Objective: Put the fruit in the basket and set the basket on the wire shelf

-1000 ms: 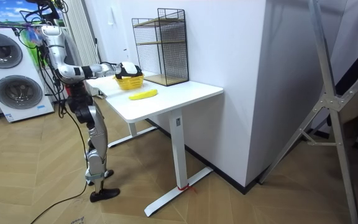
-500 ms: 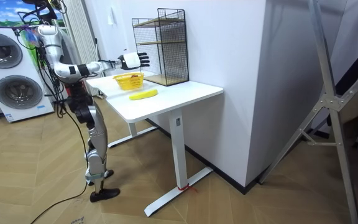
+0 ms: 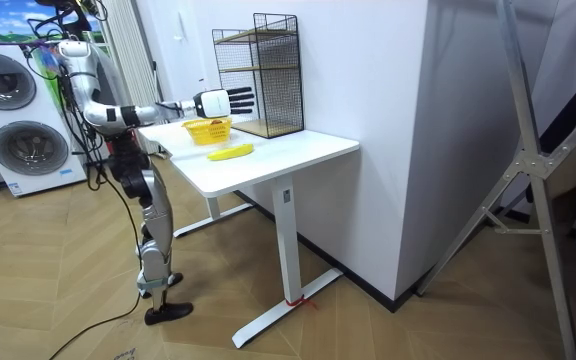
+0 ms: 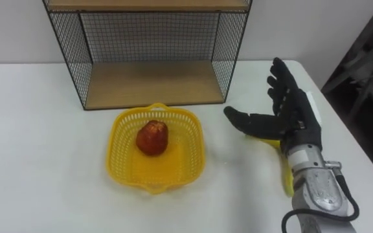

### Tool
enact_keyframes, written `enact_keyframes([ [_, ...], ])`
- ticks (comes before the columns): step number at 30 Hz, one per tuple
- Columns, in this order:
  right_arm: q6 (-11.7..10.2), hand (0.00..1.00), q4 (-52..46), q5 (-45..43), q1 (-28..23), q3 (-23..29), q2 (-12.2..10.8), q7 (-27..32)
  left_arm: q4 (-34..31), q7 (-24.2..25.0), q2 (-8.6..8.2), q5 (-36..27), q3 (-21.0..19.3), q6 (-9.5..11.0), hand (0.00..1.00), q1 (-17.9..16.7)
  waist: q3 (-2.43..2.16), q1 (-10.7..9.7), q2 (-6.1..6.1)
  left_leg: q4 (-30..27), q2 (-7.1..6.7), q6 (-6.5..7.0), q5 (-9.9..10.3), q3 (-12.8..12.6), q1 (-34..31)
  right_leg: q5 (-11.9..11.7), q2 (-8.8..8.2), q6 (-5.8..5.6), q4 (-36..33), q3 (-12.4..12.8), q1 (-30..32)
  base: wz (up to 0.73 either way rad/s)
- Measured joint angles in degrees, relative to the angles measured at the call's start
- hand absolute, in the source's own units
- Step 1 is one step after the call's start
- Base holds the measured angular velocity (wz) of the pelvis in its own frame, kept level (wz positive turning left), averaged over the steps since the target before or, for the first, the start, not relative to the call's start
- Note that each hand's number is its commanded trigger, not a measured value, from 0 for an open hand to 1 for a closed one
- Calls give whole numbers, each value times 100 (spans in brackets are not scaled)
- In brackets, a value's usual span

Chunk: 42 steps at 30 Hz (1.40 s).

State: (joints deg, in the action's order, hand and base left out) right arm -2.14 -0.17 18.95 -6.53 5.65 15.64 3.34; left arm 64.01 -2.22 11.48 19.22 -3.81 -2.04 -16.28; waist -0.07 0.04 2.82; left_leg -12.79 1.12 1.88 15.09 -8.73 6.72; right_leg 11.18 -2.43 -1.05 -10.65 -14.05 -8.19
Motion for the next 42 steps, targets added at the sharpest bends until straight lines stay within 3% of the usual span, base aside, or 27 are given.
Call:
enact_keyframes([
  [5, -1, 0, 247, -294, -2, 21, 8, 480, -68, -10, 0, -18, -43, -58, 0, 19, 0, -11, 15, 11, 6, 0, 0, 0, -2, 0, 5, 0, -1, 52, 21, -2],
  [12, 22, 0, 494, -1491, -19, 177, 8, 885, -392, -12, -1, 45, -98, -169, 0, -110, -28, -109, 24, 9, -4, 4, -4, -10, 0, 0, 0, 0, -6, 48, 47, -2],
  [15, 32, 0, 714, -1712, -20, 280, 9, 1040, -472, -17, -4, 34, -96, -255, 0, -157, -18, -137, 34, 7, -4, 4, -4, -22, 35, 0, 1, 0, 5, 56, 20, 0],
  [20, 50, 0, 910, -1752, -18, 300, 10, 1059, -556, -17, -29, 24, -96, -296, 0, -168, -3, -137, 0, 13, -3, 5, -4, -50, 66, 0, 4, 0, -6, 110, -7, -3],
  [30, 152, 0, 1657, -2195, -3, 248, 13, 1032, -541, 15, -89, 28, -90, -402, 0, -152, -19, -105, -3, 17, 5, 4, -4, -43, 13, -11, 15, 14, -25, 105, 44, 0],
  [42, 201, 0, 1954, -2644, -2, -19, 9, 589, -554, 37, -70, 57, -58, -415, 0, -172, -18, -91, 111, 0, 1, 0, -8, -9, 12, -11, 10, 13, 4, 60, 31, 1],
])
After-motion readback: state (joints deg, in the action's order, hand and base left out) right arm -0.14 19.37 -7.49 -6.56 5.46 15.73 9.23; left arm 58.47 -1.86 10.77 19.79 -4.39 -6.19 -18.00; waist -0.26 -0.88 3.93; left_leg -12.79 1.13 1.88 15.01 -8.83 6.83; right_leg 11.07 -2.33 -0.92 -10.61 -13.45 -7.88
